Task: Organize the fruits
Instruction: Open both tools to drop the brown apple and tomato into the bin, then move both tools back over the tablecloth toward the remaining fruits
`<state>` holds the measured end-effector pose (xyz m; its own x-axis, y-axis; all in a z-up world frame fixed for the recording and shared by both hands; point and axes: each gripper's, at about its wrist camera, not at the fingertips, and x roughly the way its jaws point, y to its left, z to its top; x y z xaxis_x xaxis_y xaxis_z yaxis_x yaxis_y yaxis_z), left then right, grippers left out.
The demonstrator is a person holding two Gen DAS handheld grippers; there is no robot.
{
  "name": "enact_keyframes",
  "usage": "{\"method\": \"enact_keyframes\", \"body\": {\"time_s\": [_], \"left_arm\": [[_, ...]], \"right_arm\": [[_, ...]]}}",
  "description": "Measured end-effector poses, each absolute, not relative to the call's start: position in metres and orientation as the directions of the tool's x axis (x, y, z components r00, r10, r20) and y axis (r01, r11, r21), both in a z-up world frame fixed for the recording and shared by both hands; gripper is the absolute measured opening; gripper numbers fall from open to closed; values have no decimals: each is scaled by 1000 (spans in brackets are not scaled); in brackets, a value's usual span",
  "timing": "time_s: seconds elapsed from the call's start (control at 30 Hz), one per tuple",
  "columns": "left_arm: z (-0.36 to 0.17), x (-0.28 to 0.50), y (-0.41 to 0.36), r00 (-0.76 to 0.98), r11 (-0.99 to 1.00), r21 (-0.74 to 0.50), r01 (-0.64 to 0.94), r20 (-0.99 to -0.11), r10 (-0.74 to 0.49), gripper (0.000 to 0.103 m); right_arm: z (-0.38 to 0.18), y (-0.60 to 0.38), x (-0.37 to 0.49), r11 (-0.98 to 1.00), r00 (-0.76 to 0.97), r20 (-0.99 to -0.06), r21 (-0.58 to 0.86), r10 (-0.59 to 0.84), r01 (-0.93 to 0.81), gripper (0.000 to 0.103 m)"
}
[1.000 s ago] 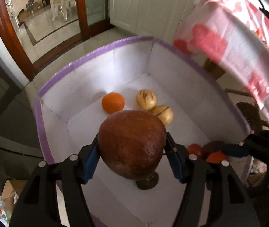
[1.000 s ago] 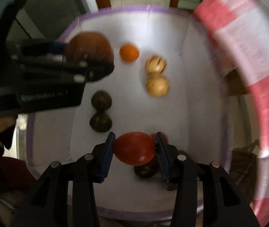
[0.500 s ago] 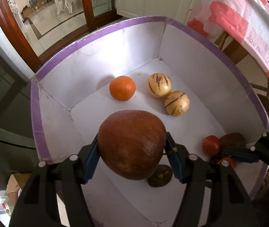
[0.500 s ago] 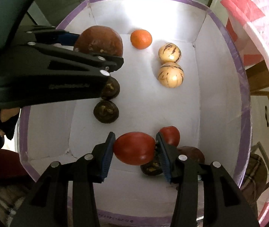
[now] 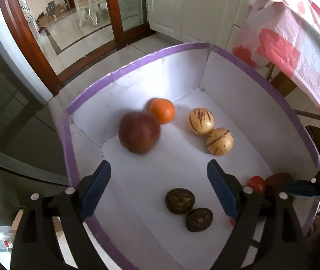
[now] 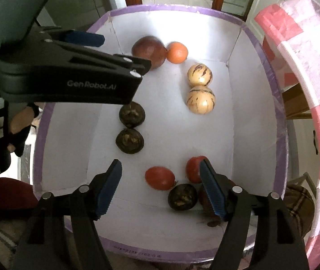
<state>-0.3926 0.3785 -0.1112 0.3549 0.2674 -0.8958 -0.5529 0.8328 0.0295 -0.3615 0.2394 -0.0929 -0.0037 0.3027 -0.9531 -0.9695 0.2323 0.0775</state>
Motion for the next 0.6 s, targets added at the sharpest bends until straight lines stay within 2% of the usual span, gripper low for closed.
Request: {"method": "enact_keyframes", "body": {"time_s": [0.27, 0.4, 0.47, 0.6], "left_arm": [[-91, -382, 366, 358, 846, 90, -525, -879, 315, 92], [-75, -368, 357, 364, 857, 136, -497, -864, 348, 92], [-63, -359, 350, 373, 851, 158, -501, -848, 377, 93], [-42, -337, 332, 410, 855, 173, -489, -819, 401, 94]], "right_arm": [[-50, 226, -348, 259, 3, -904, 119, 427, -959, 71], [-14, 212, -335, 288, 61, -856, 105, 513, -952, 71], [8, 200, -326, 319, 111, -816, 92, 567, -943, 71], [55, 161, -294, 433, 231, -694, 129, 682, -892, 80]]}}
